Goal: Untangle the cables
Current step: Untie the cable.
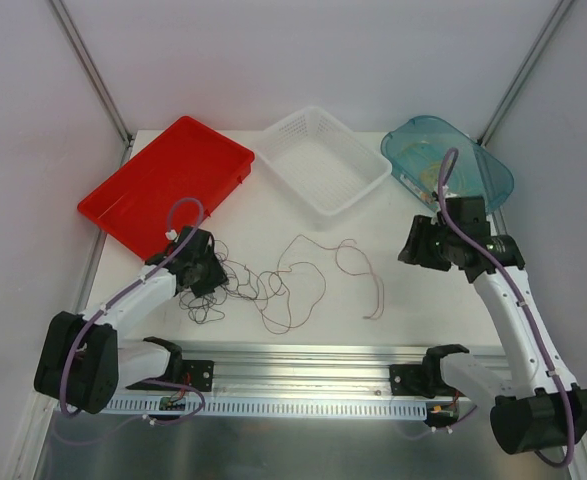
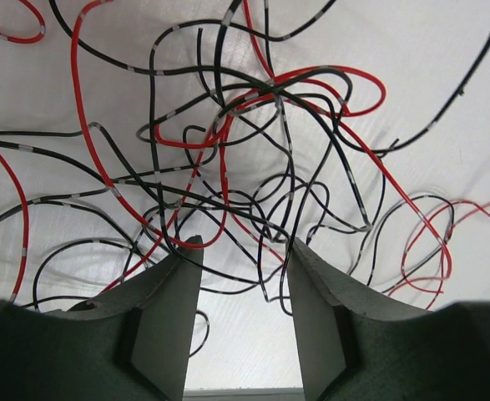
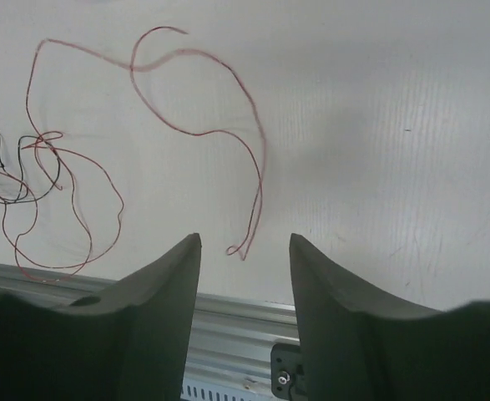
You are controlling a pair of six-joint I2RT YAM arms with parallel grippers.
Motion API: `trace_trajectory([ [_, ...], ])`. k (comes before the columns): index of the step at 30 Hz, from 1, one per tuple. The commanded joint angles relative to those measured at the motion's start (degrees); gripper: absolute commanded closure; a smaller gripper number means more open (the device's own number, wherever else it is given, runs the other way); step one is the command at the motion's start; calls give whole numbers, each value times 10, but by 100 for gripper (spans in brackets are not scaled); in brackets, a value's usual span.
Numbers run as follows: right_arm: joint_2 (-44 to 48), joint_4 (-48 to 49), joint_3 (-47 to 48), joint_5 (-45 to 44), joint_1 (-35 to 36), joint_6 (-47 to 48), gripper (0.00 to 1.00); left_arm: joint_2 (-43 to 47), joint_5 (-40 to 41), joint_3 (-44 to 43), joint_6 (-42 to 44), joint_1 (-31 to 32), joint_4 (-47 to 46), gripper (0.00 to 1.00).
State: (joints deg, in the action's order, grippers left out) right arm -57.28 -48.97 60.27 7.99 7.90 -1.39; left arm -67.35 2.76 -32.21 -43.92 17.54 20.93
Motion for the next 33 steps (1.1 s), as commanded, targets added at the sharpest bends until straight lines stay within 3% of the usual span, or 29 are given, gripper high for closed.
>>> trace_trajectory([
  [1,33,40,-17,-4,61,-15,48,21,-27,2,16,-4,17,55],
  [8,22,173,-39,-13,290,-51,36,28,-41,1,19,-4,20,55],
  [11,-46,212,-25,-12,405,-47,34,26,-39,2,18,-4,22,55],
  [14,-135,250,-10,-11,475,-55,33,23,-39,3,17,-4,21,55],
  [21,-309,326,30,6,573,-78,34,25,-40,4,13,-4,22,55],
  [28,-412,377,49,11,598,-79,37,21,-33,8,9,-4,22,55],
  [32,-434,392,44,15,599,-72,45,17,-30,8,5,-4,21,55],
  [33,-435,392,42,14,599,-71,52,14,-30,7,4,-4,22,55],
])
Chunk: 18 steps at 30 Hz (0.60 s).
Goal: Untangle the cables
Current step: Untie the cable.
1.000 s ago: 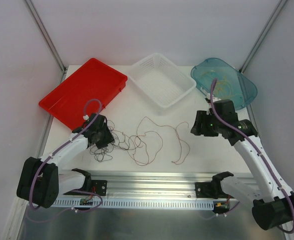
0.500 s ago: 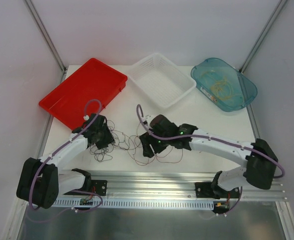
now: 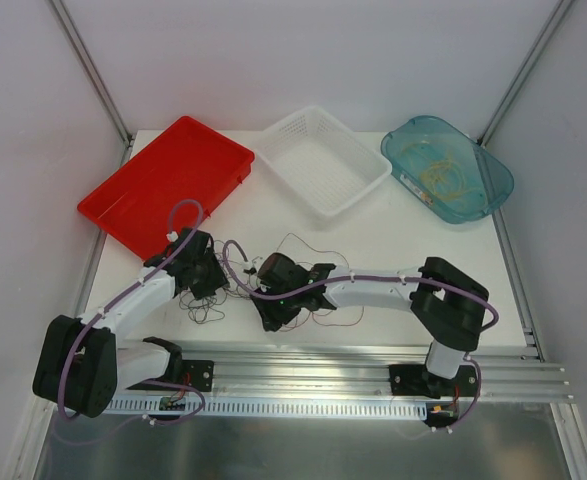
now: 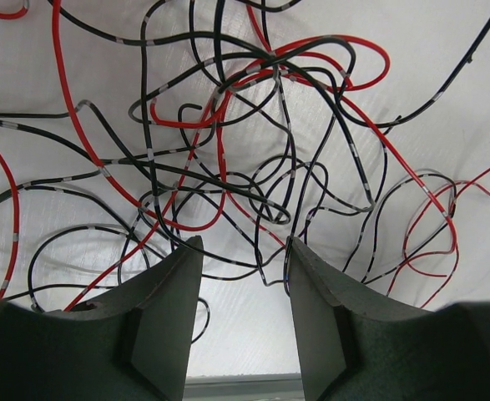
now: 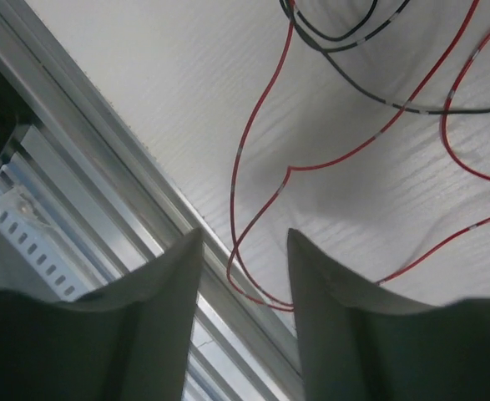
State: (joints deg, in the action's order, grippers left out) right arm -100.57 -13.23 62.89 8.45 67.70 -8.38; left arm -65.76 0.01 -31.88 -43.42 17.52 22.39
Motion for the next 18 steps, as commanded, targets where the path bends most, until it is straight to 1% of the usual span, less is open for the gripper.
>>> trace_trajectory([
  [1,1,34,13,5,0,1,59,-2,13,3,-1,-4,7,55],
  [2,7,31,6,2,1,3,66,-6,16,2,-2,-4,7,55],
  [3,13,24,4,-2,1,4,80,-9,19,0,-2,-4,7,55],
  [5,51,2,-2,-18,1,19,91,-14,33,-3,-2,-4,7,55],
  [6,69,-9,-7,-26,1,25,99,-22,39,-6,-2,-4,7,55],
  [11,178,-125,-1,-80,-3,81,99,-55,65,-23,-4,-5,7,55],
  [12,218,-143,4,-80,-6,106,99,-67,70,-30,-3,-5,7,55],
  [13,243,-178,6,-102,-10,114,99,-74,73,-33,-3,-6,7,55],
  [14,265,-196,10,-106,-20,126,99,-80,75,-36,-2,-6,7,55],
  [15,313,-215,14,-110,-27,135,99,-92,76,-42,-2,-8,7,55],
  [17,357,-271,35,-129,-55,159,99,-104,77,-48,1,-9,7,55],
  [18,404,-289,47,-135,-70,165,99,-111,78,-52,1,-10,7,55],
])
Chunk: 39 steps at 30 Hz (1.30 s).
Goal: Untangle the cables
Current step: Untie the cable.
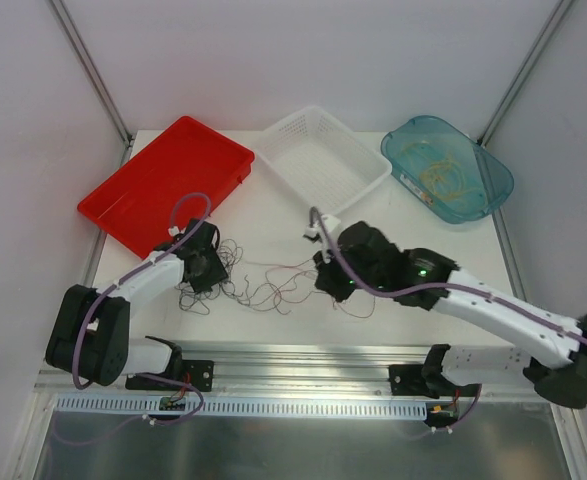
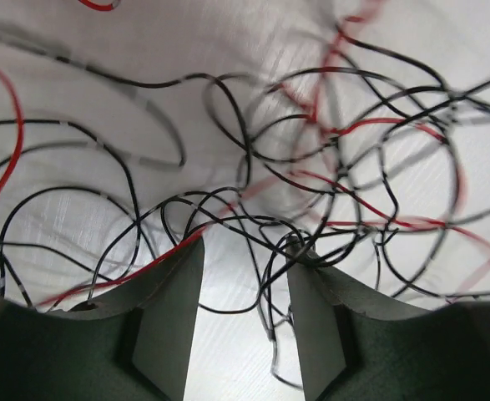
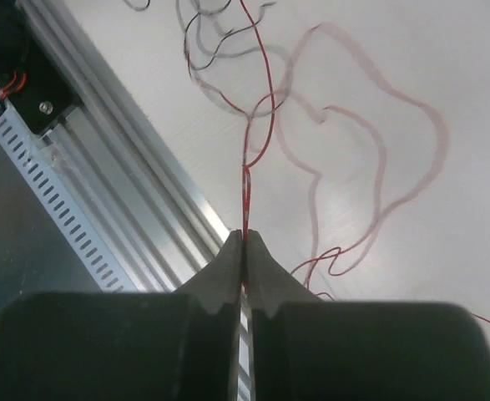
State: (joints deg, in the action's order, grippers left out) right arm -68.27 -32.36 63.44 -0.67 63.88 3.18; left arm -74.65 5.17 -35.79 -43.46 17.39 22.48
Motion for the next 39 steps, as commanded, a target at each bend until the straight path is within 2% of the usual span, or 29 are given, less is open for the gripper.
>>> trace_trajectory([
  [1,101,-131,64,-46,-62,64,99,-27,27,-16,2,-10,6,55],
  [4,177,-175,104,-50,-117,87,99,-37,28,-20,3,-13,5,55],
  [5,190,-183,131,-50,-150,93,99,-38,28,-22,4,-14,6,55],
  [8,216,-212,189,-69,-190,111,99,-44,31,-23,5,-18,6,55],
  [12,230,-229,251,-117,-197,125,99,-46,31,-24,11,-28,6,55],
  [18,255,-188,295,-215,-197,141,99,-41,23,-24,15,-71,10,58],
  [22,263,-155,303,-274,-197,147,99,-29,17,-27,7,-107,19,62],
  [27,246,-156,296,-266,-196,133,99,1,5,-39,14,-132,29,63],
  [34,231,-120,162,-218,-197,69,99,73,-22,-45,53,-132,53,57],
  [37,223,-86,65,-153,-198,20,89,115,-51,-40,72,-132,60,50],
  [39,206,-63,2,-102,-198,-14,65,148,-80,-37,80,-133,66,46],
])
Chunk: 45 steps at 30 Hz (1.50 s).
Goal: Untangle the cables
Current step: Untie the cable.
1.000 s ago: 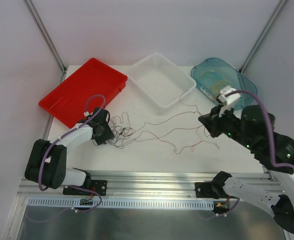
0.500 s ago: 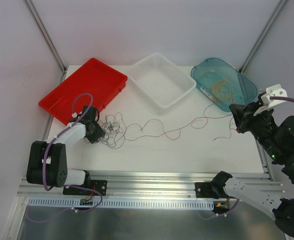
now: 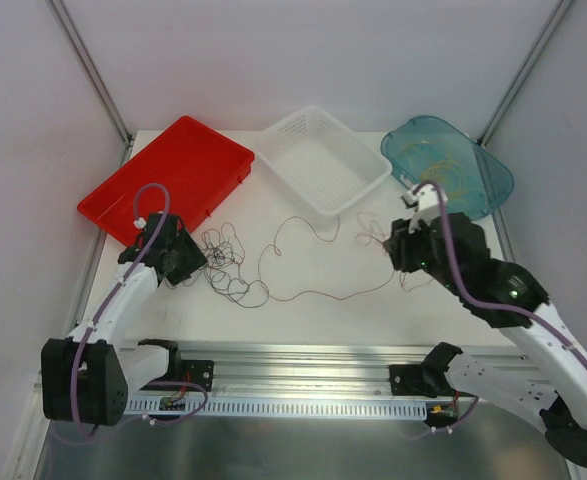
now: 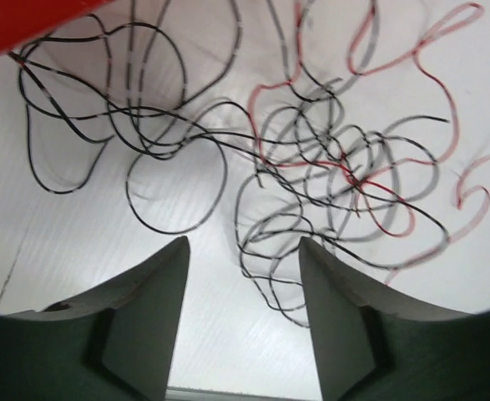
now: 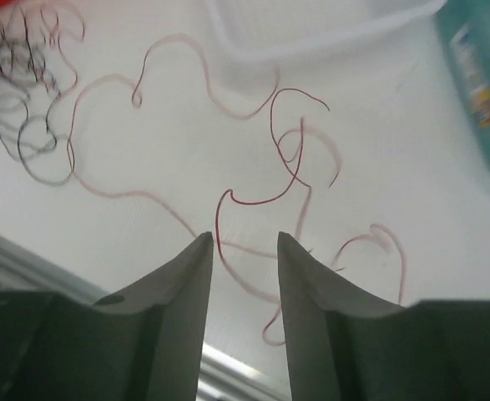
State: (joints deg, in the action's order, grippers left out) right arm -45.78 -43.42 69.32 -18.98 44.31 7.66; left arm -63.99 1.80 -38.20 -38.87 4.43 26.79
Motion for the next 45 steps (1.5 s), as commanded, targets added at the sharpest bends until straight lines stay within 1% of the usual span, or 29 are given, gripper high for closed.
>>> trace_trajectory([
  [1,-26,49,-71,135,-1,-69,58,52,-55,-11,41,-2,27,43],
  [2,-35,51,-81,159,-2,-74,50,72,-64,-11,45,-2,29,41],
  [4,-51,41,-107,184,0,-98,48,92,-85,-9,54,-2,39,36],
  [5,-51,40,-114,185,0,-100,46,110,-92,-9,57,-2,42,30],
  [8,-35,22,-122,140,-3,-101,43,141,-138,-5,57,-2,49,23],
  [9,-34,8,-118,103,-9,-102,43,146,-171,-3,51,-2,49,22],
  [12,-45,-5,-119,79,-26,-106,44,163,-205,1,34,8,49,20],
  [14,-61,-1,-123,82,-44,-116,44,170,-217,-1,25,26,49,19],
  [17,-78,17,-129,83,-58,-128,47,171,-197,-13,5,86,48,19],
  [18,-81,25,-132,105,-59,-123,47,168,-183,-17,-2,133,47,19],
  [19,-83,34,-136,120,-59,-119,49,163,-168,-22,-6,154,48,20],
  [21,-88,55,-145,155,-59,-112,51,137,-139,-36,-9,197,42,20],
  [22,-90,61,-147,164,-59,-108,52,113,-132,-41,-8,236,39,20],
  [24,-98,61,-153,169,-58,-106,53,86,-110,-56,-2,268,28,20],
  [25,-100,59,-154,170,-59,-106,57,58,-102,-67,-2,302,23,21],
  [27,-102,61,-162,184,-58,-98,58,30,-81,-80,0,335,9,23],
  [28,-102,63,-166,212,-58,-92,59,0,-73,-93,2,351,-6,24],
  [29,-103,69,-168,231,-58,-84,59,-17,-67,-101,11,383,-13,24],
  [30,-110,69,-169,265,-57,-79,59,-34,-59,-110,17,397,-19,24],
  [31,-113,69,-172,280,-58,-62,59,-71,-53,-129,23,411,-30,25],
  [32,-119,68,-173,291,-58,-58,59,-90,-47,-138,34,439,-33,25],
  [35,-138,63,-177,298,-56,-55,59,-166,-37,-175,55,483,-49,26],
  [39,-174,49,-177,263,-57,-58,55,-248,-38,-197,49,500,-67,29],
  [41,-190,40,-180,226,-57,-69,54,-264,-35,-196,37,500,-74,31],
  [44,-207,34,-188,194,-58,-74,54,-286,-29,-189,17,500,-74,32],
  [45,-210,33,-190,170,-58,-74,54,-288,-29,-186,11,500,-73,33],
])
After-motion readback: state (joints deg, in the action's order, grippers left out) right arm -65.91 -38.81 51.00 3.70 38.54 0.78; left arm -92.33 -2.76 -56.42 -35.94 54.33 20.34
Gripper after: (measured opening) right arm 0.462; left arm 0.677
